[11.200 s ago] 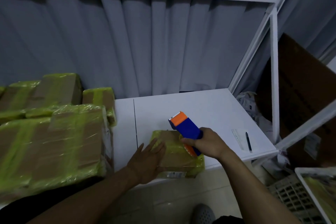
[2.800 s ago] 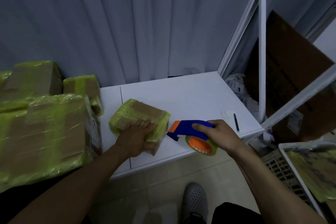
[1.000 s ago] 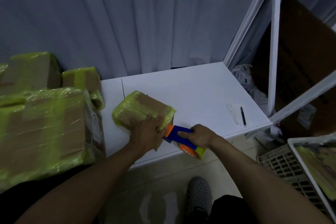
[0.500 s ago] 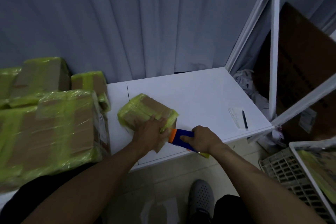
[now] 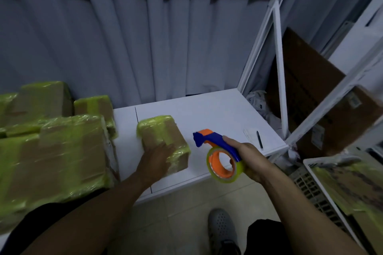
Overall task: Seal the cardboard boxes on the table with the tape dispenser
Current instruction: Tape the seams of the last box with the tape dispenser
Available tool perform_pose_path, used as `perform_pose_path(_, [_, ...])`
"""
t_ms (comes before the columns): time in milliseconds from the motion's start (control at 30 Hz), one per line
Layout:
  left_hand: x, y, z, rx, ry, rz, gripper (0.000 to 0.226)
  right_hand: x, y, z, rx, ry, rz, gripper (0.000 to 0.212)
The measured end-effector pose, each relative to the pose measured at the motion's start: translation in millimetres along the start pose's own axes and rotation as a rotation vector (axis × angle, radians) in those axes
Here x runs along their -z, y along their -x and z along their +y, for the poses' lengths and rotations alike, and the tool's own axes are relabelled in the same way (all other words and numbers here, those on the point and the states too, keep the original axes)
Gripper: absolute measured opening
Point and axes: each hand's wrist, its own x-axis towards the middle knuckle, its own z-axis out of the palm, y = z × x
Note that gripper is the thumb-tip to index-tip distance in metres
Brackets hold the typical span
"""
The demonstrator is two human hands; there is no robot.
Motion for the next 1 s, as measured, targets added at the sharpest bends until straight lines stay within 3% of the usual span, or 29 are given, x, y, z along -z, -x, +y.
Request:
perform_pose_path(33, [6,1,5,0.039,0.056,-0.044,0.058,-6,6,-3,-0.014,-0.088,-0.024,0.041])
perform_pose_path(67, [14,2,9,0.012,0.077,0.034,0.054,-12,12,-5,-0.030,-0.171,-0.057,0.035])
perform_pose_path(167, [45,9,42,0.134,0.660,0.075,0.029,-29,27,-13,-0.111,-0.317,-0.156,0.030])
perform_pose_path(233, [70,21,66,0.151,0.797,0.117,0.032,-35,31,-19,-0.132,-0.330,-0.198,0.033])
perform_pose_path(300, [83,30,69,0.197,0.890,0.033,0.036,-40,30,-22,-0.133,-0.291,-0.230,0.033])
perform_pose_path(433, [86,42,58,0.294,0.928,0.060,0.041,-51,21,-18,-0.148,-0.264,-0.273,0.033])
perform_pose_path(600, [88,42,56,0.459,1.057,-0.122,0.031,-64,9,-22,-0.155,-0.275,-0.348,0.043])
perform_pose_path(733, [88,37,51,0.492,1.092,-0.113,0.016,-69,4,-28,-0.166,-0.267,-0.355,0.039])
perform_pose_path(1000, [95,32,36,0.519,0.948,-0.155,0.010,-61,-4,-26,-0.194,-0.131,-0.368,0.033])
